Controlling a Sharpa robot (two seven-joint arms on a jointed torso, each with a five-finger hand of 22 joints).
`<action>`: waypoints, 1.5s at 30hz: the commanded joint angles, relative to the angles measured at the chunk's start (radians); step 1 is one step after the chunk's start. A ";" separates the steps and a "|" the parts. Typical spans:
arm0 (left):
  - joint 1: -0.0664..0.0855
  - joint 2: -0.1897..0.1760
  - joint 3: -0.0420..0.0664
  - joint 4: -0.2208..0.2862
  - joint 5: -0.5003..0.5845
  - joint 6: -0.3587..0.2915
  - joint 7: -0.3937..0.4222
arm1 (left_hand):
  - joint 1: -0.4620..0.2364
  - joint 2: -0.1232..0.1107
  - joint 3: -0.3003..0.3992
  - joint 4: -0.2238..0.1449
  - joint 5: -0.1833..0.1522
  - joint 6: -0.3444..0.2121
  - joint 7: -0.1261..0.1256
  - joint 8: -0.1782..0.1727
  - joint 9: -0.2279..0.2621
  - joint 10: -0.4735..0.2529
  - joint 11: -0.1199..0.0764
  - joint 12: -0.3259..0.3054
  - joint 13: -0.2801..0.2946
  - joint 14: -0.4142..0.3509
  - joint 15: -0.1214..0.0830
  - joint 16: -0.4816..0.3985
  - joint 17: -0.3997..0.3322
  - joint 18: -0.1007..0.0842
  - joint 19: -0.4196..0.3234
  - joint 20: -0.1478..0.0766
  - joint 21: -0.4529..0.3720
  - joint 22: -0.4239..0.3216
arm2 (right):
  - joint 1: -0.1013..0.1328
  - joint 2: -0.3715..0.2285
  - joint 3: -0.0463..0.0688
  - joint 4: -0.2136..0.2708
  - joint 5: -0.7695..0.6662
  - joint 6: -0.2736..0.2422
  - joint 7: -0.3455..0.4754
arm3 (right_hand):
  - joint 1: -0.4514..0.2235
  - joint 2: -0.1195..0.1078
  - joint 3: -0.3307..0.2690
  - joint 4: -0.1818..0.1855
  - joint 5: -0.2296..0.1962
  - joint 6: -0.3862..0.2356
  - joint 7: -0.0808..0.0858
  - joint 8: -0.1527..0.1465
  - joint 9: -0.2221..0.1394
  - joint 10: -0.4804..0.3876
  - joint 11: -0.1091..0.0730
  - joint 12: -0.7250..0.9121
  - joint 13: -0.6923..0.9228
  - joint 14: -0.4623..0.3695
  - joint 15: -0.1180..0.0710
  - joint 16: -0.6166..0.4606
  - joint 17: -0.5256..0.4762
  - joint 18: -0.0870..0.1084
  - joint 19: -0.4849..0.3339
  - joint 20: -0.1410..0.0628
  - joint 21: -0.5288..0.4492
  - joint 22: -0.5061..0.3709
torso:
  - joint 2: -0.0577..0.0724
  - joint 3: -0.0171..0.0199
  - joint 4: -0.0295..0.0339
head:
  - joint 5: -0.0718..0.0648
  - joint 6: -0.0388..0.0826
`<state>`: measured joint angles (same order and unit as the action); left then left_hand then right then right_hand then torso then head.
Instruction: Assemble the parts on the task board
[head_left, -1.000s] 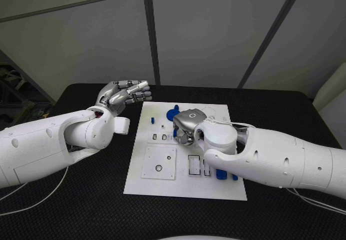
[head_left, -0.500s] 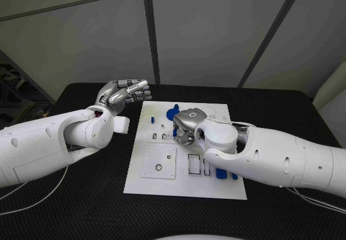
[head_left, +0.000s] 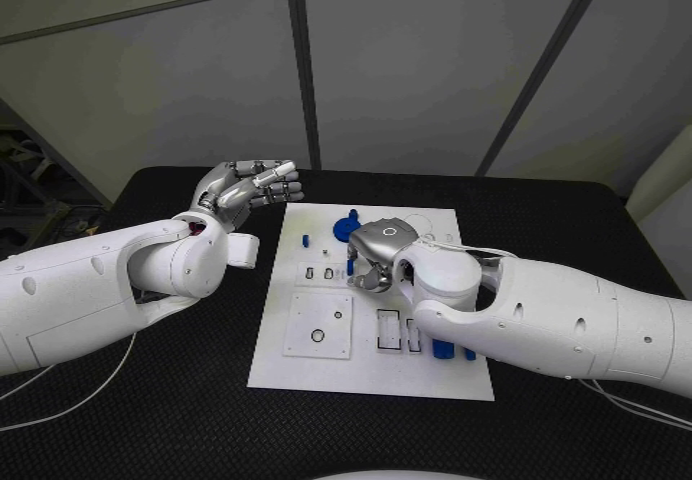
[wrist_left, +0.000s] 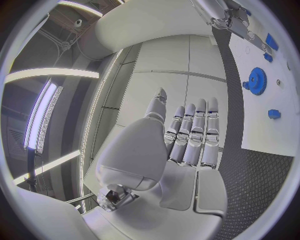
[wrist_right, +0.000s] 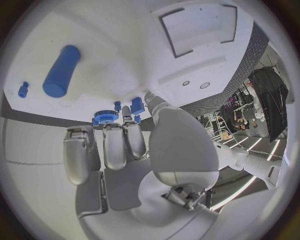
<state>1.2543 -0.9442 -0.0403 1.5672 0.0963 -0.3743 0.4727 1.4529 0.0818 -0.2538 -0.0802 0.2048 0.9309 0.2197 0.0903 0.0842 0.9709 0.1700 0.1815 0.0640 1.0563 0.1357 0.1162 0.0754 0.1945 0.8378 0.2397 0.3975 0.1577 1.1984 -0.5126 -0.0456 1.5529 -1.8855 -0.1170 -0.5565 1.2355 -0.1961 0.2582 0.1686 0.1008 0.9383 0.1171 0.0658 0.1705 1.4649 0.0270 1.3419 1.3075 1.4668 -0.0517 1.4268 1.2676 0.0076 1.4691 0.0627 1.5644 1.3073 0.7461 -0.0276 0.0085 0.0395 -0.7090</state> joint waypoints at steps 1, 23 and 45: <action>0.002 0.000 0.001 0.001 -0.002 0.003 0.005 | -0.004 0.011 -0.001 -0.011 -0.004 0.009 0.001 -0.008 -0.002 0.002 0.005 -0.004 -0.001 0.003 0.003 -0.005 -0.001 -0.014 -0.006 0.003 0.005 -0.002 | 0.001 -0.004 0.000 0.006 -0.001 -0.062 0.010 | 0.004 -0.009 0.000 0.008 -0.006 -0.008 0.000 -0.002 0.001 0.004 0.005 -0.006 0.087 0.042 0.009 -0.004 0.000 -0.008 0.102 0.007 0.006 0.263 | 0.001 0.0000 -0.0002 | 0.000 0.001; 0.001 -0.010 0.001 -0.012 -0.060 0.089 -0.087 | -0.023 0.032 -0.012 -0.017 0.009 0.030 -0.004 -0.005 0.001 0.032 -0.004 0.001 0.001 0.041 -0.009 0.004 0.006 -0.011 0.018 -0.005 0.022 0.002 | 0.010 -0.248 0.010 0.174 0.287 -0.174 0.386 | 0.148 0.002 -0.035 0.051 -0.006 0.002 0.001 0.025 -0.005 -0.046 0.007 -0.096 0.023 0.014 0.011 -0.071 -0.093 0.012 0.052 0.010 -0.046 0.187 | -0.006 -0.0016 -0.0038 | 0.004 0.015; 0.097 0.114 -0.004 -0.109 -0.837 0.400 -0.753 | -0.179 0.106 -0.138 0.079 0.009 0.231 -0.177 0.144 0.233 0.444 -0.192 0.568 0.608 0.473 -0.223 1.225 1.195 -0.064 0.436 -0.212 0.704 0.593 | 0.065 -0.422 0.092 0.035 1.172 -0.182 0.655 | 0.215 0.010 0.156 -0.034 0.033 0.158 0.014 0.000 0.016 -0.259 0.039 -1.155 -0.902 -0.197 0.054 -1.043 -0.854 0.171 -0.425 0.050 -0.972 -0.726 | -0.057 0.0195 -0.0092 | 0.008 0.017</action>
<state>1.3481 -0.8352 -0.0440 1.4619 -0.5636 -0.0633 -0.0970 1.2819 0.1879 -0.3895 -0.0093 0.2187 1.1656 0.0432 0.2271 0.3026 1.4163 -0.0177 0.7094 0.6241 1.4667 -0.0859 1.3155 1.2402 0.1091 1.2670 0.0286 1.0780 0.7205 1.2605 -0.9361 0.0454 1.5925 -0.8893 -0.2945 0.0190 1.4628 -0.1892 0.4128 0.1415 0.1273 1.0955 0.1243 0.0689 0.1862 1.1951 0.0649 0.2072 0.4282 1.2603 0.0027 0.4022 0.4213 0.1714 1.0404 0.1093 0.6021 0.5871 0.6993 -0.0132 0.0002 0.0458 -0.6905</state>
